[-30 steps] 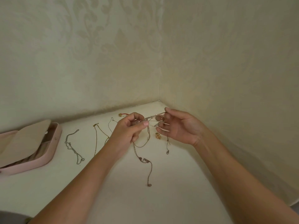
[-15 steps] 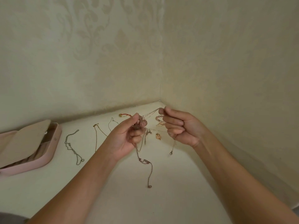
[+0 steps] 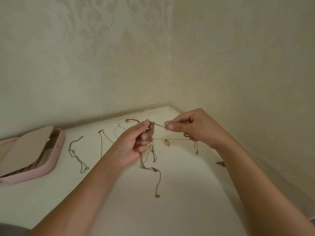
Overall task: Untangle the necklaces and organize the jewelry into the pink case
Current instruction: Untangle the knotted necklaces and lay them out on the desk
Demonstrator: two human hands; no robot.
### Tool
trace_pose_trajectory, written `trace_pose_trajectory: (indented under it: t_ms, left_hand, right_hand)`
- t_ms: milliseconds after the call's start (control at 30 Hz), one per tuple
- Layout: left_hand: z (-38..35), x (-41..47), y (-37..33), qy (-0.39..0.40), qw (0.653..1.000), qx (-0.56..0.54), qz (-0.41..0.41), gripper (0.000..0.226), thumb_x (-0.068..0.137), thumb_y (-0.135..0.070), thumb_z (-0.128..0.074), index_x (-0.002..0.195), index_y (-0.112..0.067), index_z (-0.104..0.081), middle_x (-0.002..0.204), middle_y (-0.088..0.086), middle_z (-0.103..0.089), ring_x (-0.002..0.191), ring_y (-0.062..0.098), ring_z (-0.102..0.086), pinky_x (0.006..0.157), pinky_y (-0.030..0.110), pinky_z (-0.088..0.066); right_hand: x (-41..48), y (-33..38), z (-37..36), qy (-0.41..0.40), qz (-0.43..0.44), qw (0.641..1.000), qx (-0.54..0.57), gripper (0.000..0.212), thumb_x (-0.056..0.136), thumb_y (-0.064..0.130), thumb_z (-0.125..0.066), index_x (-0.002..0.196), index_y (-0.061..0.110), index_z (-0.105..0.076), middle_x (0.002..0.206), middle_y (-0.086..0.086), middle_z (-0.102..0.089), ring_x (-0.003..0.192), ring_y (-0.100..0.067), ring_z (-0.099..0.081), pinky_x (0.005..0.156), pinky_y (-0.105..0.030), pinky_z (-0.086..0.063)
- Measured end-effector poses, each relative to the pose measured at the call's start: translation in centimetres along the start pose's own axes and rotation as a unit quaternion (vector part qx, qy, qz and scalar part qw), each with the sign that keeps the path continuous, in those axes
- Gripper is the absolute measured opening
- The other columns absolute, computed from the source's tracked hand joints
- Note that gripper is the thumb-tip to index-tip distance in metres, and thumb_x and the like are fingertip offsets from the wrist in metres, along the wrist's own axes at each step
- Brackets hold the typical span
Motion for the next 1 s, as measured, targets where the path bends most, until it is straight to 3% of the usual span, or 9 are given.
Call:
trace_pose_trajectory:
  t_ms: [167, 333, 467, 567, 633, 700, 800, 900, 1000]
  left_hand:
    - [1.2, 0.1, -0.7, -0.061, 0.996, 0.067, -0.027, 0.020, 0.080, -0.029, -0.062, 0.068, -0.018, -0.051, 0.047, -0.010, -0.036, 0.040, 0.000, -0.021, 0.036, 0.012, -0.013]
    - [2.4, 0.2, -1.1, -0.105, 0.990, 0.082, -0.044, 0.015, 0.073, -0.029, -0.063, 0.073, -0.017, -0.055, 0.058, -0.006, -0.054, 0.041, 0.001, -0.024, 0.035, 0.011, -0.018]
    - [2.1, 0.5, -0.7, -0.085, 0.995, 0.053, -0.031, 0.019, 0.077, -0.032, -0.058, 0.079, -0.014, -0.055, 0.065, -0.005, -0.059, 0.043, 0.001, -0.026, 0.037, 0.011, -0.016]
    - [1.9, 0.6, -0.2, -0.068, 0.997, 0.021, -0.016, 0.020, 0.079, -0.036, -0.057, 0.078, -0.016, -0.052, 0.073, -0.005, -0.059, 0.049, 0.003, -0.027, 0.045, 0.016, -0.011]
    - [1.8, 0.7, 0.0, -0.038, 0.999, -0.027, -0.009, 0.028, 0.075, -0.042, -0.069, 0.070, -0.019, -0.053, 0.079, -0.004, -0.058, 0.050, 0.003, -0.030, 0.045, 0.015, -0.013]
    - [1.7, 0.7, -0.2, -0.013, 0.997, -0.078, -0.009, 0.034, 0.066, -0.044, -0.080, 0.061, -0.022, -0.055, 0.082, -0.004, -0.059, 0.051, 0.003, -0.033, 0.042, 0.014, -0.017]
    - [2.5, 0.8, -0.4, -0.030, 0.993, -0.115, -0.012, 0.033, 0.079, -0.043, -0.065, 0.056, -0.023, -0.053, 0.081, -0.005, -0.055, 0.051, 0.003, -0.032, 0.039, 0.013, -0.020]
    - [2.2, 0.9, -0.7, -0.006, 0.990, -0.138, -0.022, 0.039, 0.056, -0.042, -0.089, 0.057, -0.022, -0.055, 0.076, -0.006, -0.057, 0.049, 0.002, -0.033, 0.037, 0.012, -0.020]
    - [2.1, 0.8, -0.6, -0.015, 0.990, -0.141, -0.017, 0.044, 0.048, -0.040, -0.093, 0.058, -0.021, -0.055, 0.071, -0.006, -0.056, 0.043, 0.002, -0.033, 0.035, 0.012, -0.017]
  right_hand:
    - [-0.3, 0.8, -1.0, 0.030, 0.017, 0.999, -0.033, 0.018, 0.073, 0.036, -0.076, 0.084, 0.023, -0.079, 0.077, -0.037, -0.057, 0.047, -0.014, -0.026, 0.043, -0.022, -0.026]
    - [0.1, 0.1, 0.4, -0.034, 0.022, 0.999, -0.005, 0.013, 0.089, 0.023, -0.066, 0.089, 0.021, -0.078, 0.063, -0.021, -0.060, 0.043, -0.011, -0.040, 0.052, -0.023, -0.037]
    - [0.3, -0.4, 0.1, -0.033, -0.001, 0.998, 0.057, 0.014, 0.090, 0.013, -0.062, 0.085, 0.009, -0.075, 0.083, -0.003, -0.072, 0.045, -0.007, -0.043, 0.052, -0.020, -0.046]
    - [0.5, -1.0, -0.7, 0.015, -0.026, 0.985, 0.169, 0.021, 0.093, 0.015, -0.055, 0.074, 0.007, -0.059, 0.080, -0.003, -0.063, 0.066, -0.015, -0.059, 0.074, -0.029, -0.057]
    - [0.6, -1.0, -1.0, 0.047, -0.029, 0.969, 0.240, 0.025, 0.090, 0.021, -0.054, 0.068, 0.010, -0.049, 0.077, -0.003, -0.062, 0.087, -0.022, -0.062, 0.094, -0.038, -0.052]
    - [0.7, -1.0, -1.0, 0.053, -0.036, 0.946, 0.317, 0.029, 0.085, 0.026, -0.055, 0.061, 0.014, -0.047, 0.067, -0.003, -0.059, 0.085, -0.024, -0.062, 0.098, -0.041, -0.049]
    - [0.9, -1.4, -0.3, 0.057, -0.046, 0.899, 0.432, 0.032, 0.078, 0.031, -0.068, 0.055, 0.016, -0.051, 0.051, 0.003, -0.040, 0.048, -0.011, -0.049, 0.071, -0.028, -0.057]
    - [0.7, -1.1, -0.3, 0.093, -0.050, 0.877, 0.468, 0.029, 0.059, 0.028, -0.088, 0.066, 0.013, -0.065, 0.046, 0.008, -0.034, 0.033, -0.002, -0.029, 0.038, -0.014, -0.040]
    - [0.4, -0.7, -0.6, 0.098, -0.057, 0.878, 0.465, 0.015, 0.074, 0.024, -0.071, 0.079, 0.010, -0.075, 0.040, 0.008, -0.032, 0.035, -0.006, -0.012, 0.028, -0.011, -0.022]
Point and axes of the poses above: each hand's wrist, its own x-axis towards the middle knuckle, its own z-axis out of the back of the hand, y = z × x, the point moved 9 cm from there along x, towards the middle knuckle
